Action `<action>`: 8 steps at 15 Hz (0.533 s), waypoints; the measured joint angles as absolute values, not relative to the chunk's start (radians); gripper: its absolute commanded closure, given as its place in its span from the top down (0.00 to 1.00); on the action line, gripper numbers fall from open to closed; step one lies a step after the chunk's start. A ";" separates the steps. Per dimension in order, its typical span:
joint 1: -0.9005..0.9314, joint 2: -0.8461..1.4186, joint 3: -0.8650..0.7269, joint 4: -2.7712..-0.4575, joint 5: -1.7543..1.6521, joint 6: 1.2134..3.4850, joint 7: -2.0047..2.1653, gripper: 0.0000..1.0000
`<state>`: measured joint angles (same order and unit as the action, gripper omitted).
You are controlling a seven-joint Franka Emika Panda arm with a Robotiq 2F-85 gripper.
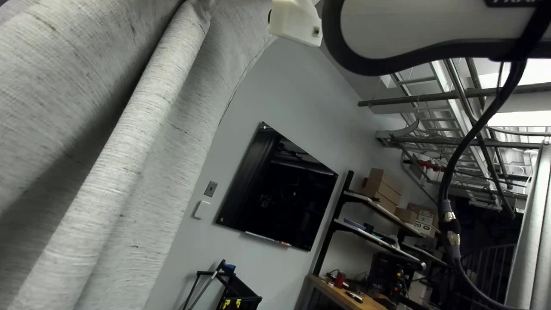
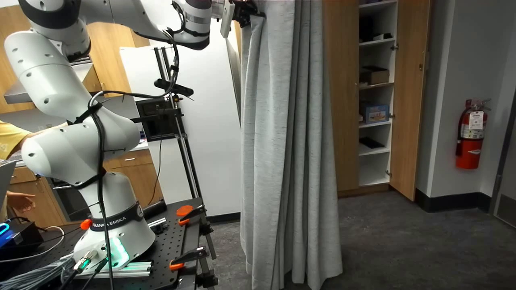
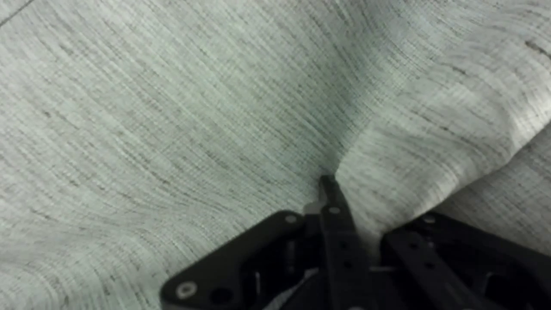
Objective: Open the curtain and close it
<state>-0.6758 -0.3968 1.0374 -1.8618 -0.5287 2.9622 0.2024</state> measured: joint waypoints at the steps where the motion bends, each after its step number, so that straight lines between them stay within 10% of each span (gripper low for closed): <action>1: -0.711 -0.396 1.057 -1.858 -0.535 2.962 0.202 0.01; 8: -0.886 -0.392 1.149 -1.848 -0.539 2.959 0.202 0.01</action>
